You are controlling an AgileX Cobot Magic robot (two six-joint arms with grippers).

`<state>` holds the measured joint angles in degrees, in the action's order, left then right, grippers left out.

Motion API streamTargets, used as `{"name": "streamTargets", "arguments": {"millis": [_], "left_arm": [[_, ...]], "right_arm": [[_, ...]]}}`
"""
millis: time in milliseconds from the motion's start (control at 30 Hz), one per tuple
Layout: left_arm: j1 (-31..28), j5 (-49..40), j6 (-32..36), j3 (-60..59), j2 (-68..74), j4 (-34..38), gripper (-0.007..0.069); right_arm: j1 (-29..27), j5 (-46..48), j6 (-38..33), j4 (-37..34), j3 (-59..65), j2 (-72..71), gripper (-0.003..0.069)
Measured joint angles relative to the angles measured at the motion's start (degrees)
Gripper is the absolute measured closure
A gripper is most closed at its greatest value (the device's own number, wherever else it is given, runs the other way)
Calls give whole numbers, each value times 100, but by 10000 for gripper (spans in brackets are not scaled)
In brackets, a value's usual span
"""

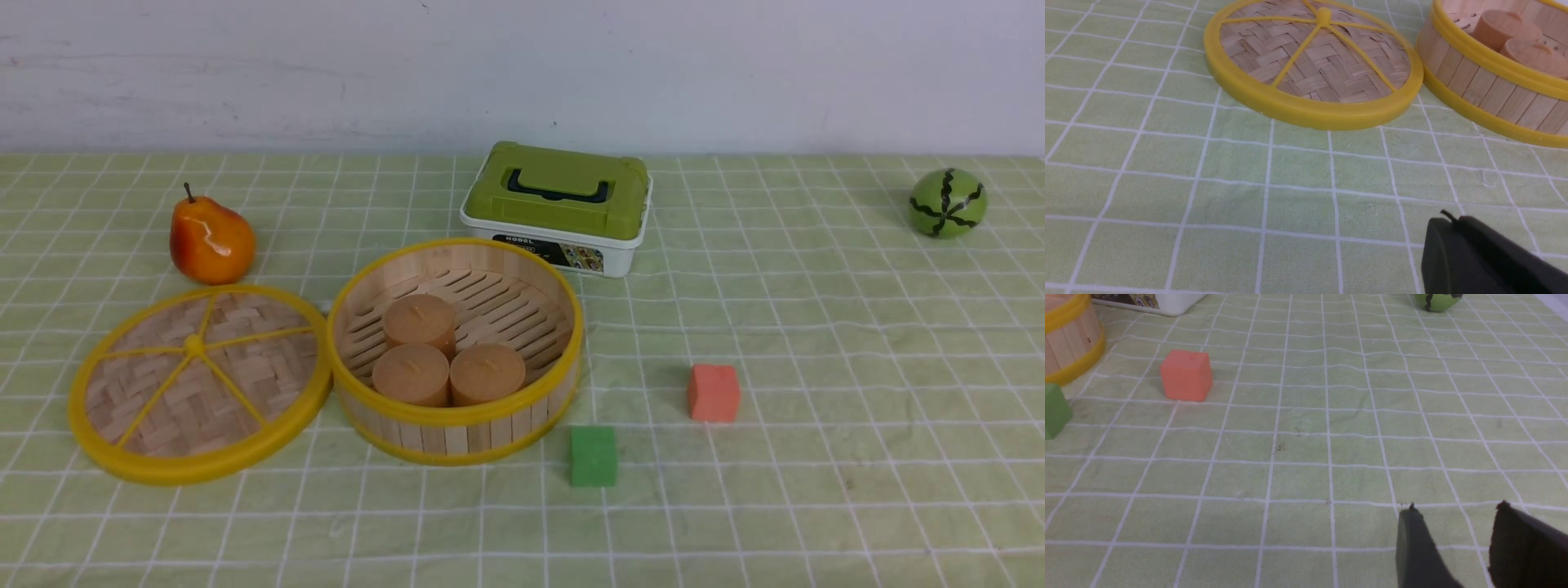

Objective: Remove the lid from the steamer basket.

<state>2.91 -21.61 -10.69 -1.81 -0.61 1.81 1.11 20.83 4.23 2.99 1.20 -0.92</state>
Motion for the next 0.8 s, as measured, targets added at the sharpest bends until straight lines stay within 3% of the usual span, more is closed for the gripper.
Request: {"name": "streamTargets", "arguments": {"millis": [800], "left_arm": [[0, 0, 0, 0, 0, 0, 604]], "right_arm": [[0, 0, 0, 0, 0, 0, 418]]}}
